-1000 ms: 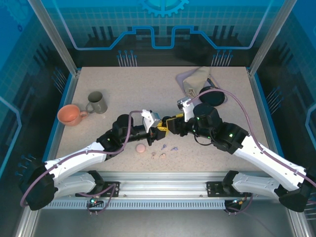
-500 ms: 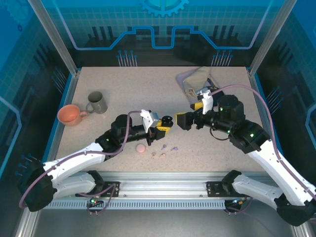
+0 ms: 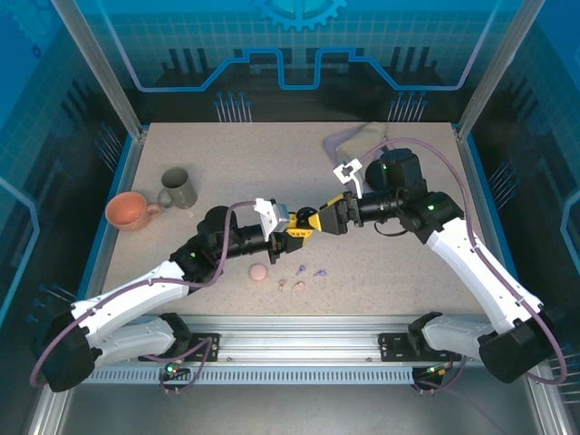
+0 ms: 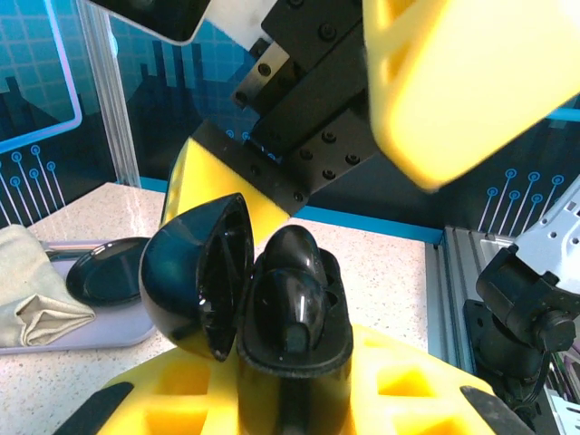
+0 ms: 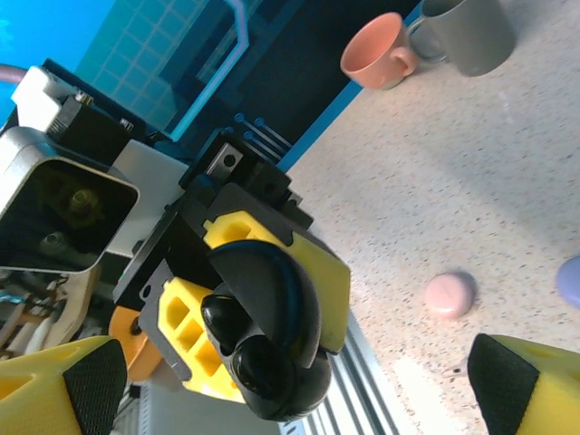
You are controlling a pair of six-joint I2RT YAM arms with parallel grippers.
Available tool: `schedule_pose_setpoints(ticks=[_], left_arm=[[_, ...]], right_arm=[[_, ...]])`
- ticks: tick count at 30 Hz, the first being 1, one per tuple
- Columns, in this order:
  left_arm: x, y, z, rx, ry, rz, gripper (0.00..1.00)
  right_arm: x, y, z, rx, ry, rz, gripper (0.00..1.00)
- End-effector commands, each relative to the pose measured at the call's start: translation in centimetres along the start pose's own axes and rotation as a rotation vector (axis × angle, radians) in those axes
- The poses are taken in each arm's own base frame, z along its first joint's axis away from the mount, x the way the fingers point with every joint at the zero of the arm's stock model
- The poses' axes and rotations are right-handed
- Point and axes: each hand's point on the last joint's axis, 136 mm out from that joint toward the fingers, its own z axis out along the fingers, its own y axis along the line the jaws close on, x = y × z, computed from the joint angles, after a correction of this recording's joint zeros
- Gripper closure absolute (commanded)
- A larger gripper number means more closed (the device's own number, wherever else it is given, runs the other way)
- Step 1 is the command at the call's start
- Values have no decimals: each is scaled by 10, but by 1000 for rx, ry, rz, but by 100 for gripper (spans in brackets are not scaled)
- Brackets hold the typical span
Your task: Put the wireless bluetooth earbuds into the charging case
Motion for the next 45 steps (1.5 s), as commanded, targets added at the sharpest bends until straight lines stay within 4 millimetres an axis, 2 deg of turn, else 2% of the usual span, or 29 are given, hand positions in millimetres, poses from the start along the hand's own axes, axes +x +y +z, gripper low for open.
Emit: schedule_pose_setpoints(ticks=[1,15,26,34,37,40,43,45], left_arm=[[-23,-10,-3,37,-50,51,100],[-19,-7,0,34,-27,47,100],[-13,-6,0,26,-11,39,100],[-13,-7,-1,25,-9,38,100],[-16,-8,-2,32,-9,41,100],[-18,-12,-4,49,10,66,100],[-22,-15,-8,53,25,95,100],[-25,-16,-10,54,28,110,100]], right_arm=[[-1,25,-1,-109,18,-31,1],[-1,48,1,-186,44,-61,28],[-8,51,-6,-147,5,-132,35],[-8,45,-14,-69,-11,-188,34],[-8,30,-21,74,-10,-297,34],[-14,18,-32,219,-48,-487,32],[-11,28,-38,217,-67,-729,25],[-3,33,-39,214,-44,-875,24]])
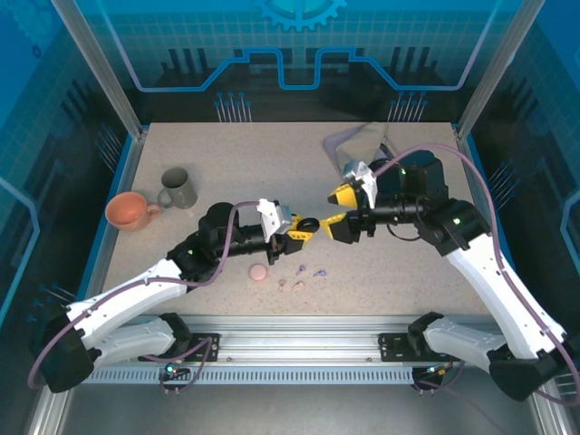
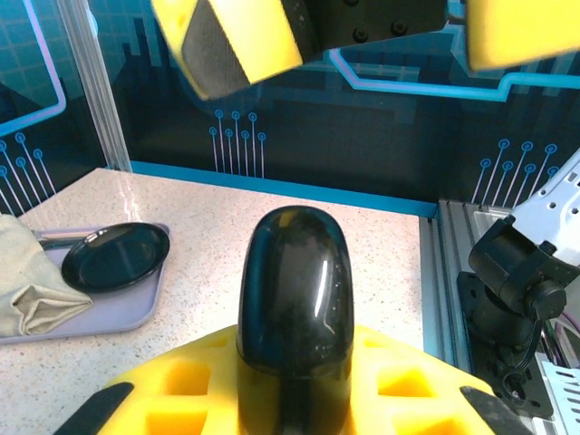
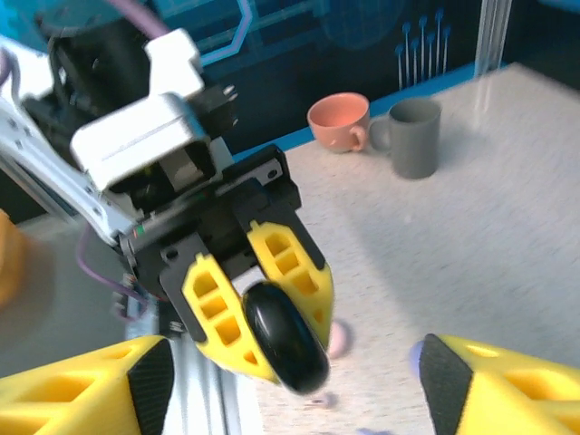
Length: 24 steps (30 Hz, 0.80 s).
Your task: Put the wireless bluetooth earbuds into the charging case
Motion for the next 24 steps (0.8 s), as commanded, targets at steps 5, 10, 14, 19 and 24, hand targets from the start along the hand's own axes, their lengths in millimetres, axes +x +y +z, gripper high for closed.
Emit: schedule_pose_setpoints(ticks=[5,10,14,19,24], left_arm=[[-24,-13,-12,41,-7,128,100],[-23,-11,-12,35,37,182,100],[-22,-9,-9,36,50,202,100],[-25,-8,-6,43,45,209,100],[-24,-8,-5,46,47,212,100]], right_arm=[[16,23,-6,-29,62,-559,26],[12,26,4,-54,102,-625,29],[10,28,16,-83,111,-632,32],[10,28,26,-99,113,-626,35],[11,27,29,-107,118,-627,40]])
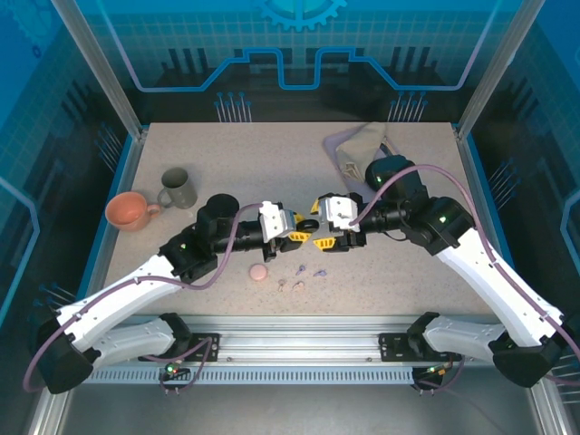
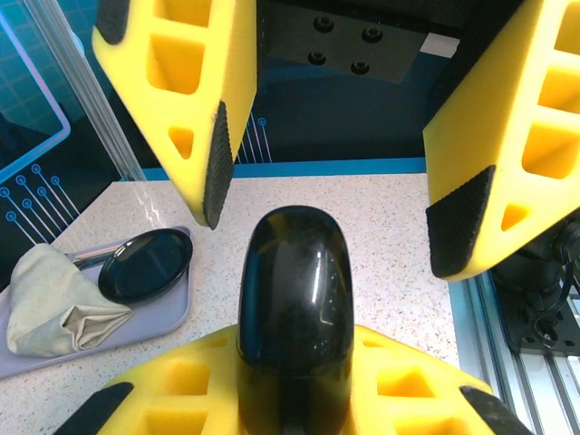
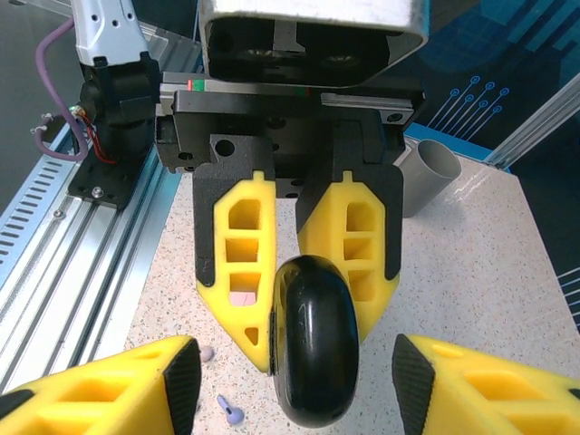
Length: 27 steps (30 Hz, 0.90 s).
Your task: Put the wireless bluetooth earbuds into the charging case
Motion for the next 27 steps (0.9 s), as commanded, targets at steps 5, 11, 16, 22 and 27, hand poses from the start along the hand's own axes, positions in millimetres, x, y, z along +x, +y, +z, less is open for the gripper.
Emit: schedule_pose_setpoints(ticks=[5,11,16,22,27], left_arm=[[-17,-3,-3,17,-33,43,100],[-16,-3,-3,16,-33,40,100],[-16,-2,-2,16,-33,42,100],[-17,-1,-3,12,-30,47,100],[-15,2,-4,-11,-23,42,68]], right_arm=[[-6,-3,0,3,1,-29,43],[-2,-3,6,-15,12,-9,46],[2,-4,9,-23,30,2,56],[4,-3,10,-31,43,7,67],[3,-7,5,-30,21,63,68]])
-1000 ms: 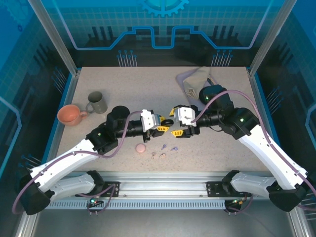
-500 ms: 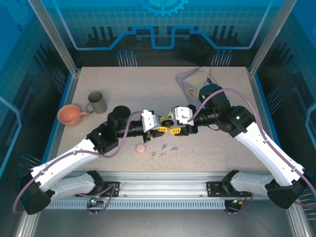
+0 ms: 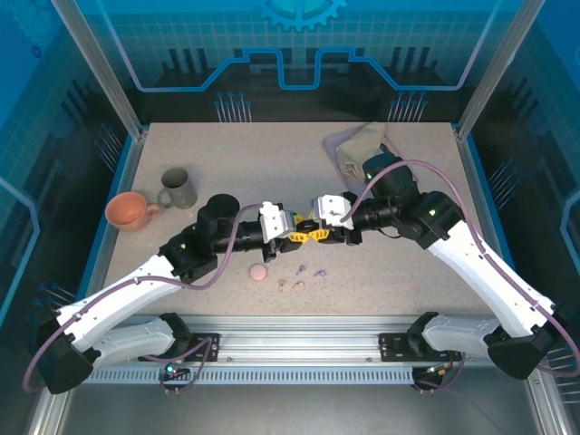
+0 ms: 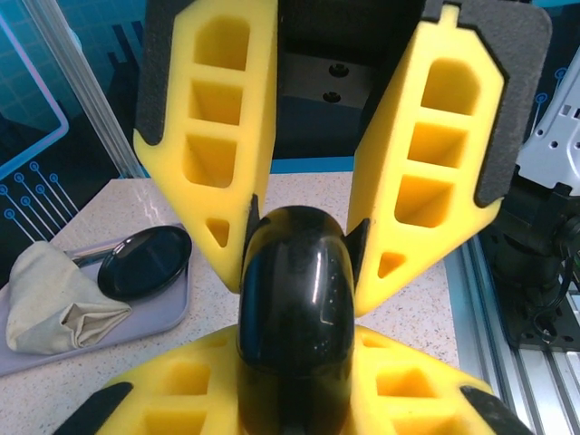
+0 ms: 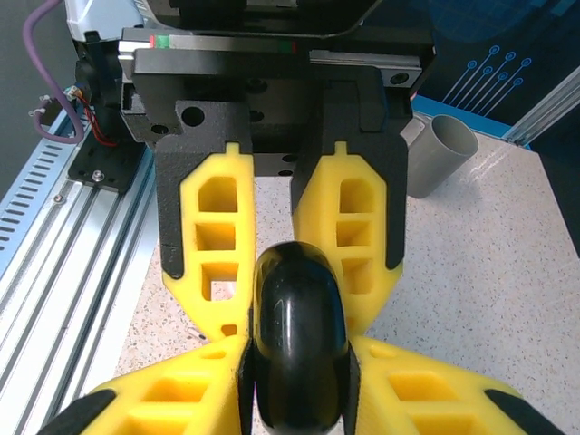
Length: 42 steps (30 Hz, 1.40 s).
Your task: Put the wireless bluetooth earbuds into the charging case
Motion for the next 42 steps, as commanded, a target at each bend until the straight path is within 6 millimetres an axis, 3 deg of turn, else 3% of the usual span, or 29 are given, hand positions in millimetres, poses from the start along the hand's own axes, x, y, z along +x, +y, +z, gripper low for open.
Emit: schedule_pose_setpoints(ticks=[1,4,6,10,12,18,21,25,29,36,42], left_arm=[[-16,3,-4,-20,-29,31,61],[-12,4,-6,-34,-23,20,36],[-6,5,-8,-54,-14,5,14],[4,6,-15,-97,-5,-18,6],[10,8,-22,-133,-2,-40,2],[20,20,-48,-290,-13,-107,1],[24,29,-63,-386,-22,-137,1],[34,34,-75,-454,-7,-155,1],[46,40,-82,-516,19,-208,1],[60,41,-79,-526,64,-250,1],[61,42,-75,-519,80,-245,1]], right_arm=[[-7,-4,-7,0,-24,43,68],[-2,-9,-8,12,-20,84,70],[5,-12,-9,16,-13,130,71],[30,-30,-9,53,22,278,78],[52,-37,-4,64,71,375,79],[118,-59,26,83,206,797,82],[146,-58,51,27,243,1026,86],[181,-56,86,-5,227,1197,98],[220,-59,107,17,260,1302,100],[275,-60,118,-2,372,1443,98],[307,-62,113,7,405,1542,92]])
